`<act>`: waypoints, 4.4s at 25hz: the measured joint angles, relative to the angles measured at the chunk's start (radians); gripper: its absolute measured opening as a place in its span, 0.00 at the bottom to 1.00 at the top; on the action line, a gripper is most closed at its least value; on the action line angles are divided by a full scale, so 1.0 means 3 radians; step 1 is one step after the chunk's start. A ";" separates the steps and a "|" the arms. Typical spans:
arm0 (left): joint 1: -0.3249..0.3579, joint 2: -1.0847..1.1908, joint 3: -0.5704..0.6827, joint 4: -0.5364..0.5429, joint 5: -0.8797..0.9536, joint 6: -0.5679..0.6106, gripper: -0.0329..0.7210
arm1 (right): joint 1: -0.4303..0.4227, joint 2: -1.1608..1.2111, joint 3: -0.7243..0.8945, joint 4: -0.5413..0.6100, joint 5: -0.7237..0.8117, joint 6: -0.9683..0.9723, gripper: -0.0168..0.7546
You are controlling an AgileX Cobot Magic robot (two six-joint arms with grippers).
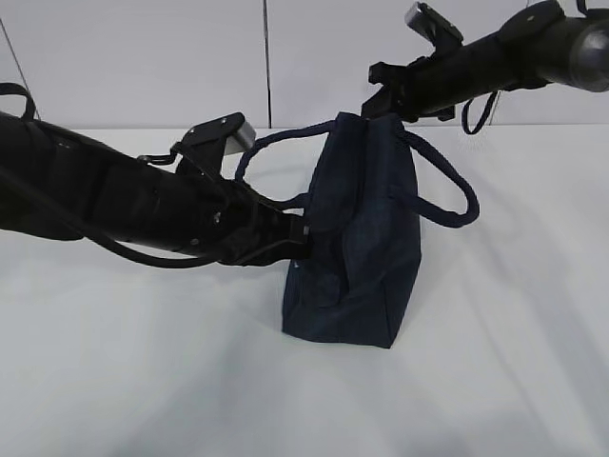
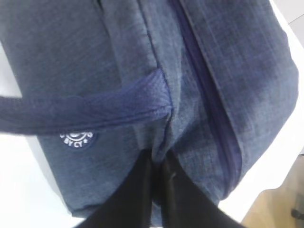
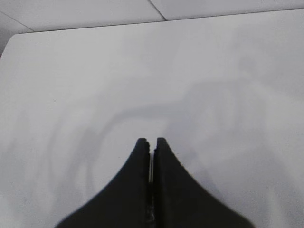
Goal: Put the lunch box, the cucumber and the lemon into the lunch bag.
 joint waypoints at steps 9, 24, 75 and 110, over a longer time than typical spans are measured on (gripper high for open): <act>0.0007 0.0000 0.0005 -0.0032 -0.0349 0.0000 0.04 | -0.0096 0.0000 0.0000 -0.0116 0.0187 0.0050 0.03; 0.0491 -0.0006 -0.0495 0.0011 -0.1183 0.0006 0.04 | -0.0114 0.0000 -0.0347 -0.0440 0.1076 0.0050 0.03; 0.0634 0.0241 -0.0983 0.0253 -0.1553 0.0012 0.04 | -0.0154 0.0157 -0.0466 -0.0043 0.0996 0.3285 0.03; 0.0634 0.0241 -0.0983 0.0259 -0.1528 0.0012 0.04 | -0.0162 0.0541 -0.0478 -0.0280 0.1050 0.2701 0.03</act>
